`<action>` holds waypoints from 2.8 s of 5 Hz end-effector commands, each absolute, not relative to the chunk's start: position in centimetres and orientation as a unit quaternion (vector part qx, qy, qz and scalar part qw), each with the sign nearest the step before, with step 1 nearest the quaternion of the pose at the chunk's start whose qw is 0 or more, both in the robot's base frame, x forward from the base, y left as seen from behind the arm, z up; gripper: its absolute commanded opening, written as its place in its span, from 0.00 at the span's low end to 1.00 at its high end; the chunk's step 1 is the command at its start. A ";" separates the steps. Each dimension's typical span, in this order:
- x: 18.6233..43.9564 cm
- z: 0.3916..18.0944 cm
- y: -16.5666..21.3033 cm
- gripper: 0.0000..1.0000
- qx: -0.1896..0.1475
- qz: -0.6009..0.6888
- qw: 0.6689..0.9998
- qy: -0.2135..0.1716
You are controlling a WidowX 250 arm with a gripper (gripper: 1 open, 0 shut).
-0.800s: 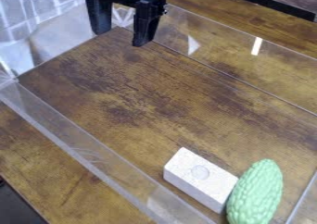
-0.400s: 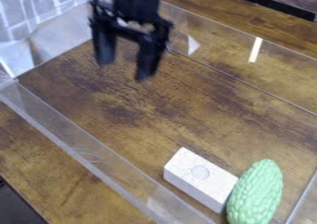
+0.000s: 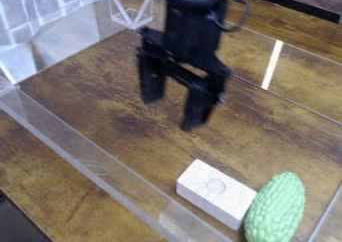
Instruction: Remove the white object from inside the blue tray and put it on the table
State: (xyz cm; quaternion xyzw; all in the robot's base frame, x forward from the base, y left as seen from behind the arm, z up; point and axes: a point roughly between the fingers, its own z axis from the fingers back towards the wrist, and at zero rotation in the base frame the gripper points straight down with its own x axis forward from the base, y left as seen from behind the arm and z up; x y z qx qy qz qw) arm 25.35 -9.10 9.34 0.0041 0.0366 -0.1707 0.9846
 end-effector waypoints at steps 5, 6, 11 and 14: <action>26.2 2.4 -12.0 1.00 0.033 -0.238 0.970 0.029; 26.2 1.5 -11.9 1.00 0.032 -0.241 0.969 0.033; 26.8 -1.9 -11.5 1.00 0.019 -0.240 0.969 0.049; 27.9 -2.6 -12.3 1.00 0.011 -0.250 0.967 0.049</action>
